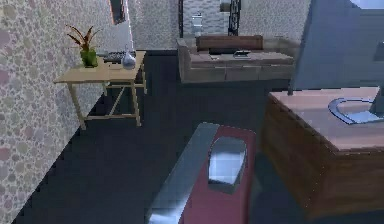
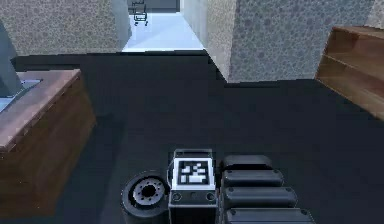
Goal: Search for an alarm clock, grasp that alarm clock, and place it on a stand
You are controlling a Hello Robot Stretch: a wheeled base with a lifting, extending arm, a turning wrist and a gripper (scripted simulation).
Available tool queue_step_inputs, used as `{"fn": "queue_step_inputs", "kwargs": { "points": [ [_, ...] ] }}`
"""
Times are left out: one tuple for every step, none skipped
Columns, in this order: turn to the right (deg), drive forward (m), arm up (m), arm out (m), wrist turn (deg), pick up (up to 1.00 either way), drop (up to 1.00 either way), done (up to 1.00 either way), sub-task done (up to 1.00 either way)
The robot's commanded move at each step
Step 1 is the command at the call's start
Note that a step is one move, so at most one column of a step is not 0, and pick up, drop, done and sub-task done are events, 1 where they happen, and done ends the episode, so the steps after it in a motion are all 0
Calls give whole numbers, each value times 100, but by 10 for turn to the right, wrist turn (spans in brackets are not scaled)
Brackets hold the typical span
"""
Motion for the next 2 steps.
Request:
{"fn": "queue_step_inputs", "kwargs": {
  "points": [
    [30,0,0,0,0,0,0,0,0],
    [0,100,0,0,0,0,0,0,0]
  ]
}}
